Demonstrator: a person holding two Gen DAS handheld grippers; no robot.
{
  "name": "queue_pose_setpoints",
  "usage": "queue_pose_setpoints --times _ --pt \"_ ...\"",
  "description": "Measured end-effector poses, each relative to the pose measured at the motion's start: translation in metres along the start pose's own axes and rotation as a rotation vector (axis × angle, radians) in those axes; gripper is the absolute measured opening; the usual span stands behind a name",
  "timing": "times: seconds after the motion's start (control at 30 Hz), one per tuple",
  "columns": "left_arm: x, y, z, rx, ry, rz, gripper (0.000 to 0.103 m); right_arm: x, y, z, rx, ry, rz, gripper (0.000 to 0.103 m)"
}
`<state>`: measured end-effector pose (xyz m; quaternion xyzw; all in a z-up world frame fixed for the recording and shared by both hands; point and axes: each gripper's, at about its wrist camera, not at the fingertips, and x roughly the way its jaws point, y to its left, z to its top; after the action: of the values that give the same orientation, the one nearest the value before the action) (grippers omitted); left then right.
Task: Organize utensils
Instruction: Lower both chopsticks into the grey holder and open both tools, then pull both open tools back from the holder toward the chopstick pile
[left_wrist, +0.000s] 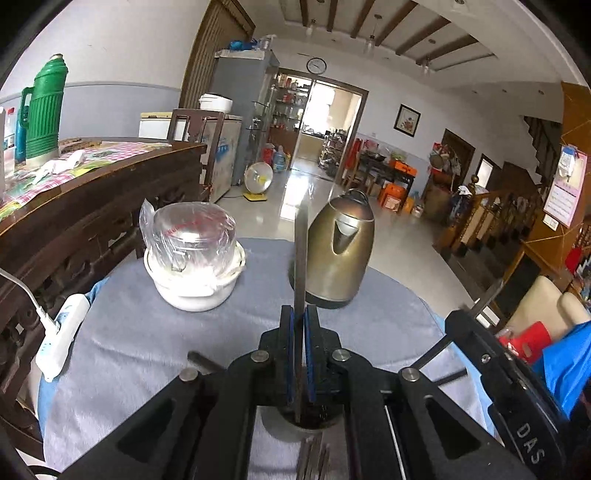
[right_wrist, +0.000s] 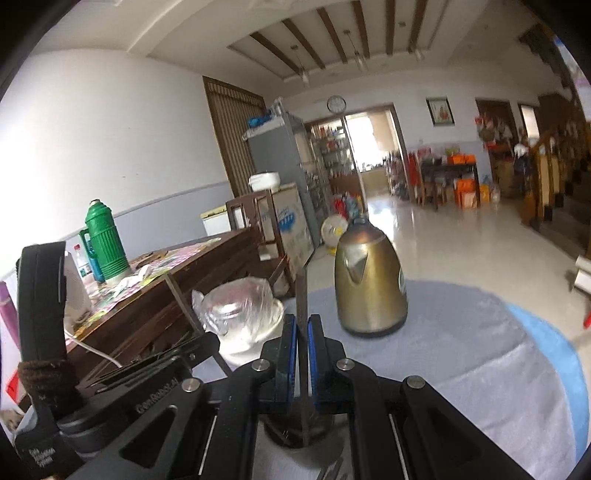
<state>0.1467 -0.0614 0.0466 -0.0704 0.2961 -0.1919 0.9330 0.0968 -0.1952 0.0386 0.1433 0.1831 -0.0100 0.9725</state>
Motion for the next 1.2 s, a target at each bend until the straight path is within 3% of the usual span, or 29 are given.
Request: queue_pose_setpoints --times 0.07,0.1,0.13,0.17,0.23,0.4,0.73,0.77,0.83,1.2 --pt "-0.008 -0.001 -0.004 0.027 -0.008 0.011 0.016 -0.006 -0.008 -0.004 0.025 0.024 0.012 0.011" --pt "-0.014 -0.002 -0.007 0.055 -0.017 0.024 0.026 -0.007 -0.010 -0.004 0.034 0.032 0.017 0.014" --pt "-0.020 -0.004 -0.009 0.069 -0.022 0.031 0.039 -0.010 -0.013 -0.005 0.049 0.044 0.027 0.023" --pt "-0.026 -0.005 -0.011 0.085 -0.030 0.039 0.043 -0.012 -0.015 -0.006 0.057 0.049 0.031 0.032" --pt "-0.041 -0.006 -0.015 0.114 -0.049 0.064 0.047 -0.023 -0.022 -0.009 0.076 0.037 0.034 0.038" --pt "-0.064 -0.009 -0.031 0.195 -0.044 0.138 0.058 -0.053 -0.040 -0.017 0.130 0.000 0.049 0.038" --pt "-0.084 -0.018 -0.056 0.252 0.012 0.190 0.061 -0.086 -0.062 -0.040 0.228 0.034 0.084 0.039" --pt "-0.085 -0.020 -0.058 0.255 0.012 0.194 0.061 -0.088 -0.063 -0.043 0.233 0.043 0.084 0.052" --pt "-0.087 -0.022 -0.060 0.265 0.010 0.206 0.061 -0.089 -0.066 -0.049 0.245 0.054 0.083 0.063" --pt "-0.085 -0.019 -0.070 0.269 0.034 0.216 0.062 -0.084 -0.061 -0.082 0.194 0.113 0.082 0.061"
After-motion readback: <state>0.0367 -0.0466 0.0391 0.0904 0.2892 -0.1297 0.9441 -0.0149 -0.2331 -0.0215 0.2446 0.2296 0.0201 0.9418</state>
